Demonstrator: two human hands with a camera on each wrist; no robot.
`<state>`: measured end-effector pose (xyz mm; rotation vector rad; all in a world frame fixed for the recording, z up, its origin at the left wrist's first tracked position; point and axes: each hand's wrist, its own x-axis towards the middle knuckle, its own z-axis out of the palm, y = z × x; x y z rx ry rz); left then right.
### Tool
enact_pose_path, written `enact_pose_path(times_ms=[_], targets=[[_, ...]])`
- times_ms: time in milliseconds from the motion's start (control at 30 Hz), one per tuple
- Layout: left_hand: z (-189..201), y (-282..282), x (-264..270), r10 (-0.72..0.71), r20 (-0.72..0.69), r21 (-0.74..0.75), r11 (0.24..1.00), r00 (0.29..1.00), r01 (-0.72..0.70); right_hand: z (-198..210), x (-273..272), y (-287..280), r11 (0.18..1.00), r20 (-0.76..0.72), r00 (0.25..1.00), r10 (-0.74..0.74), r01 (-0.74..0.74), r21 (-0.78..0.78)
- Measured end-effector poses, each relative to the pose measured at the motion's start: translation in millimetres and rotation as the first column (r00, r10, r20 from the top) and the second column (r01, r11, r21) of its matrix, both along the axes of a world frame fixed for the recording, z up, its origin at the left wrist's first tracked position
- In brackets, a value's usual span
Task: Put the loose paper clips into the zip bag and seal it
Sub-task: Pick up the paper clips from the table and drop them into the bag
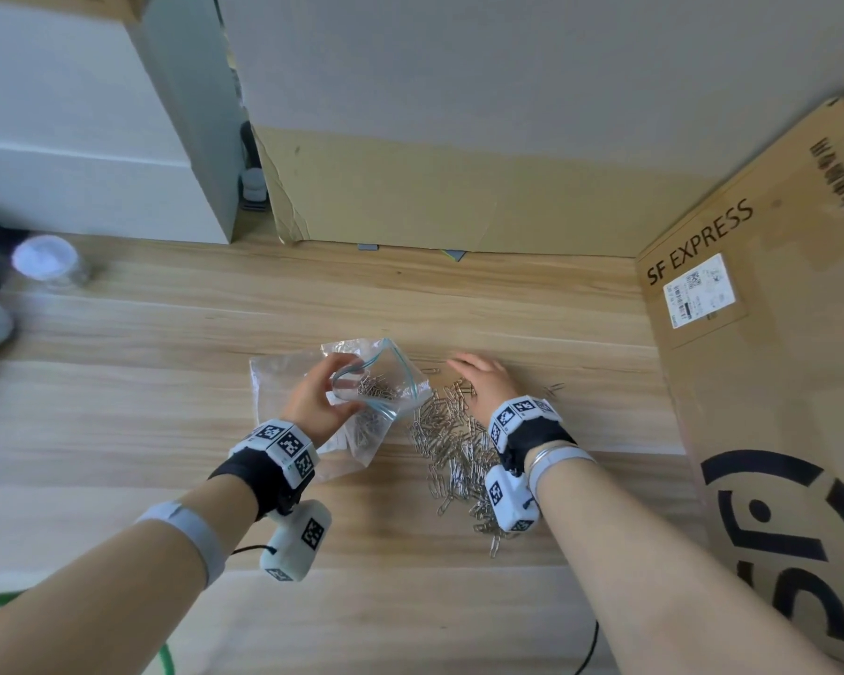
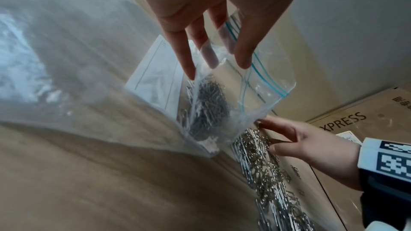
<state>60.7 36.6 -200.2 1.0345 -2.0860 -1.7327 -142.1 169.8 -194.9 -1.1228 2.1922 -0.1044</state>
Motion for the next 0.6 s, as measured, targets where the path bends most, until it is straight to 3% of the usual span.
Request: enact_pose_path(times_ms=[133,367,467,533,600], targets=[[0.2,-1.7,1.1,-0.011,0.015,-0.017,1.0,1.0,0.011,5.5,9.1,10.3,0.994,0.017,0.994,0.109,-0.109,-0.021],[1.5,0.0,-1.0,-0.022,0.023,0.003,1.0,0.999,0.022,7.8,20.5,18.1,0.947,0.028,0.953,0.301,-0.303,0.111],[1.2,0.8,-0.2,-0.023,0.027,0.004,1.0,0.999,0.023,2.6,31.3,16.4,0.868,-0.043,0.881,0.471,-0.454,0.2],[1.9,1.4,0.8,-0.018,0.03,0.003,1.0,0.999,0.018,-1.2,33.7,17.1,0.845,-0.054,0.853,0.519,-0.502,0.185],[1.6,1.9,2.1,-0.016,0.033,0.002,1.0,0.999,0.016,-2.6,31.4,17.9,0.869,-0.029,0.873,0.487,-0.481,0.118]])
